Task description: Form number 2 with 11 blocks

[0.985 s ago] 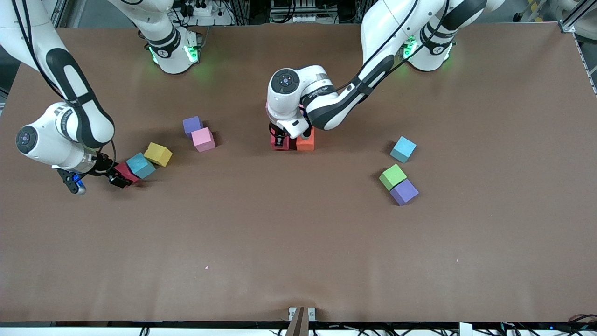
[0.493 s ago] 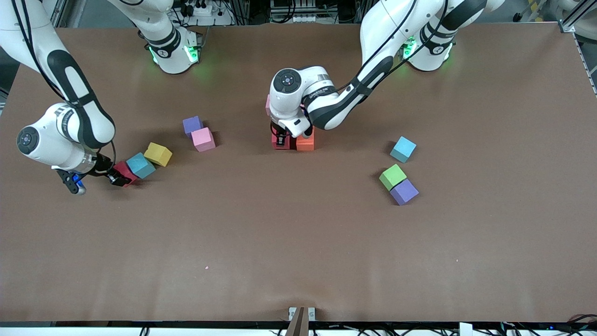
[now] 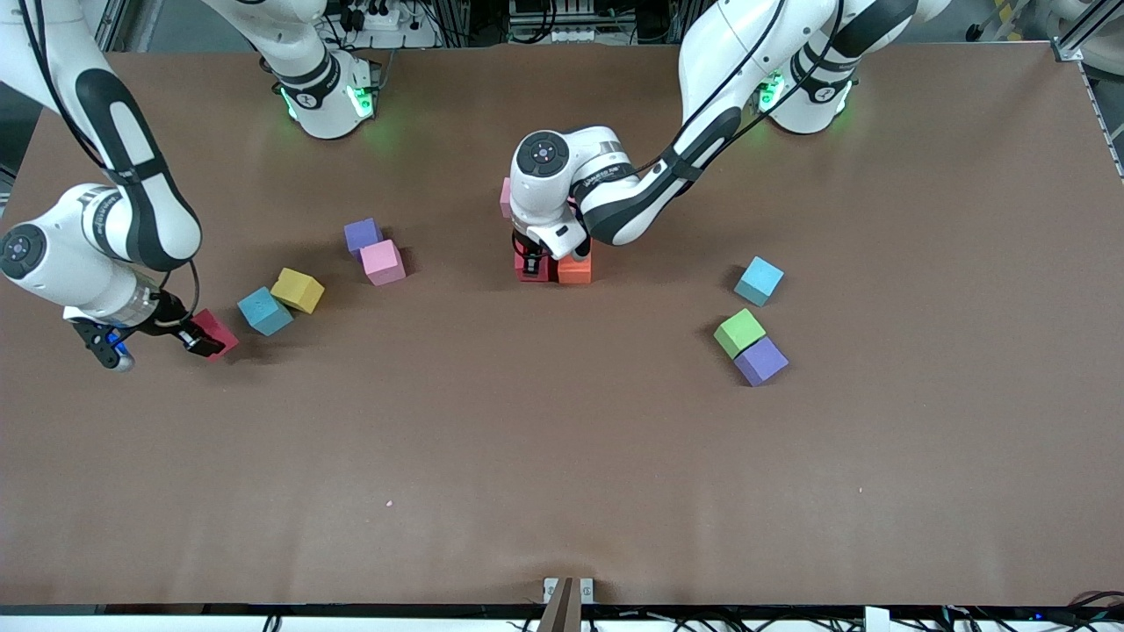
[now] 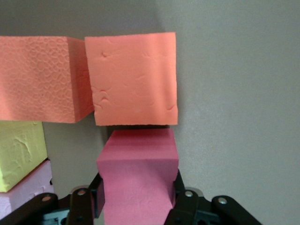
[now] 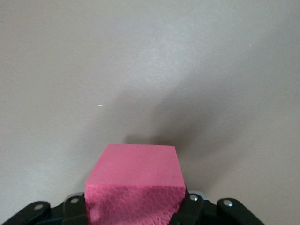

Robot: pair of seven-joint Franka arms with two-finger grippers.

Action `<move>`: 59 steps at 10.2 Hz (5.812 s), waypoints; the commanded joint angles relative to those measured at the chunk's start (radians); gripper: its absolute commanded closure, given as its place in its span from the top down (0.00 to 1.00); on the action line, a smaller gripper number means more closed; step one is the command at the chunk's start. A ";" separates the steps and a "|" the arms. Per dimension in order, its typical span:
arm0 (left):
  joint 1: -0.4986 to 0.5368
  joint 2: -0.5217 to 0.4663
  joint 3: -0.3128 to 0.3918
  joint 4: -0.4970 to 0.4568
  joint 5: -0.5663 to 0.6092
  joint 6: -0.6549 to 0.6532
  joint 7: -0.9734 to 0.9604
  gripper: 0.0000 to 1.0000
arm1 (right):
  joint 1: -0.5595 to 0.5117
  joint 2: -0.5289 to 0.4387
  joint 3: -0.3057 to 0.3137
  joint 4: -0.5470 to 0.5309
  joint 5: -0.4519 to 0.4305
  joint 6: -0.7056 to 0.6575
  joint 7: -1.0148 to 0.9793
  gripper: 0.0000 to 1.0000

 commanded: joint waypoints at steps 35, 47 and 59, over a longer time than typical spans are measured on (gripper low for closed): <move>0.037 -0.075 -0.013 -0.070 0.053 -0.004 -0.005 1.00 | 0.326 -0.136 0.198 0.014 -0.014 -0.278 -0.279 0.39; 0.218 -0.260 -0.033 -0.050 0.041 -0.151 0.414 1.00 | 0.400 -0.095 0.232 0.007 -0.028 -0.190 -0.961 0.35; 0.537 -0.381 -0.041 -0.035 -0.033 -0.408 1.308 1.00 | 0.763 0.126 0.229 0.114 -0.268 -0.083 -0.950 0.32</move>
